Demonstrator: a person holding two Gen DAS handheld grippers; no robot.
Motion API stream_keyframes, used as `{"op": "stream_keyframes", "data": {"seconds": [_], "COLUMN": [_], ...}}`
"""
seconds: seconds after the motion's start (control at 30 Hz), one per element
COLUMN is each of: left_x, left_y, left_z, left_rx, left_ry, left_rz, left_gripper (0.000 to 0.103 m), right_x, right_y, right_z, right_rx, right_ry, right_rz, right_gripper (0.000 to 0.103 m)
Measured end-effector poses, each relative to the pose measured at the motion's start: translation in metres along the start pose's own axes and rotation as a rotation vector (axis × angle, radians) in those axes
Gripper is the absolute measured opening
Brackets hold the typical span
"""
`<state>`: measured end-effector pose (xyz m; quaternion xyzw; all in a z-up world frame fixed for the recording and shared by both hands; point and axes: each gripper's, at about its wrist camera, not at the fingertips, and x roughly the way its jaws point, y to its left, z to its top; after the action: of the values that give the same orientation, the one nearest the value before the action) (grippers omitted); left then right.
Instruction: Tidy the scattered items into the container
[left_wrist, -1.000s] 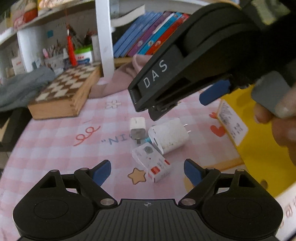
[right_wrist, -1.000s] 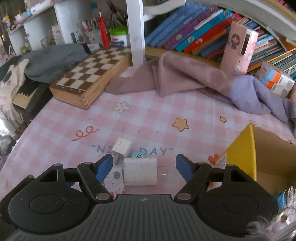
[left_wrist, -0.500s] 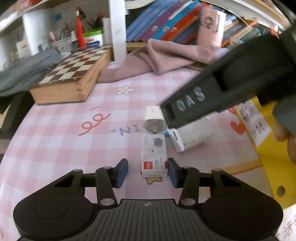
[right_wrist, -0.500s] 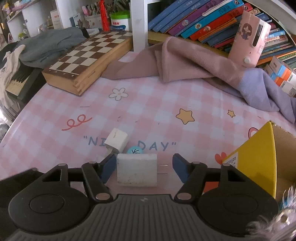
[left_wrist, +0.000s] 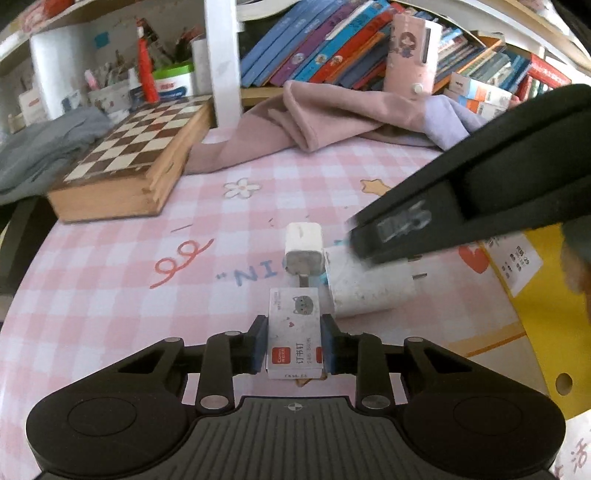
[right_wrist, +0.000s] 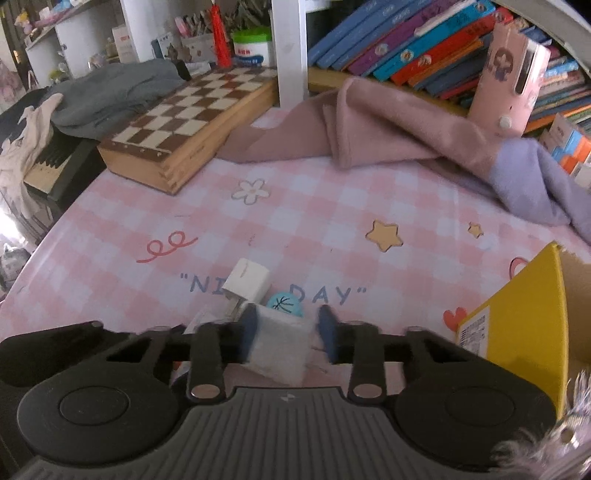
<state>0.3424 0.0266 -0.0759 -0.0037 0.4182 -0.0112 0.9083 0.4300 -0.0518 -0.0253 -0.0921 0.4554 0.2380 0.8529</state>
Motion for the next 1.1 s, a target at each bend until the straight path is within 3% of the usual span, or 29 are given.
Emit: {"op": "stream_keyframes", "data": {"seconds": [0.03, 0.1, 0.2, 0.33, 0.57, 0.63, 0.7, 0.9, 1.1], "left_x": [-0.003, -0.011, -0.024, -0.041, -0.059, -0.064, -0.067, -0.072, -0.087], "left_y": [0.003, 0.007, 0.015, 0.026, 0.035, 0.036, 0.038, 0.04, 0.037], "left_z": [-0.001, -0.005, -0.01, -0.015, -0.018, -0.019, -0.02, -0.022, -0.021], "left_rx": [-0.011, -0.013, -0.031, -0.054, -0.074, -0.063, -0.062, -0.066, -0.057], "left_ry": [-0.001, -0.007, -0.025, -0.042, -0.054, -0.06, -0.064, -0.07, -0.099], "left_rz": [-0.004, 0.001, 0.004, 0.009, 0.018, 0.021, 0.023, 0.01, -0.021], "left_gripper": [0.028, 0.028, 0.028, 0.028, 0.028, 0.028, 0.028, 0.028, 0.028], "right_x": [-0.001, -0.002, -0.006, -0.011, 0.013, 0.018, 0.019, 0.011, -0.023], "right_y": [-0.001, -0.002, -0.001, 0.002, 0.021, 0.019, 0.019, 0.019, 0.021], "right_z": [0.0, -0.002, -0.006, -0.012, -0.014, -0.013, -0.013, -0.017, -0.023], "right_rx": [0.009, 0.024, 0.047, 0.08, 0.007, 0.017, 0.013, 0.02, 0.025], "right_ry": [0.004, 0.012, 0.004, -0.022, 0.022, 0.028, 0.023, 0.012, -0.052], "right_rz": [0.004, -0.002, -0.025, 0.008, -0.052, -0.057, -0.061, -0.056, -0.025], "right_gripper": [0.011, 0.014, 0.059, 0.068, 0.061, 0.05, 0.047, 0.047, 0.047]}}
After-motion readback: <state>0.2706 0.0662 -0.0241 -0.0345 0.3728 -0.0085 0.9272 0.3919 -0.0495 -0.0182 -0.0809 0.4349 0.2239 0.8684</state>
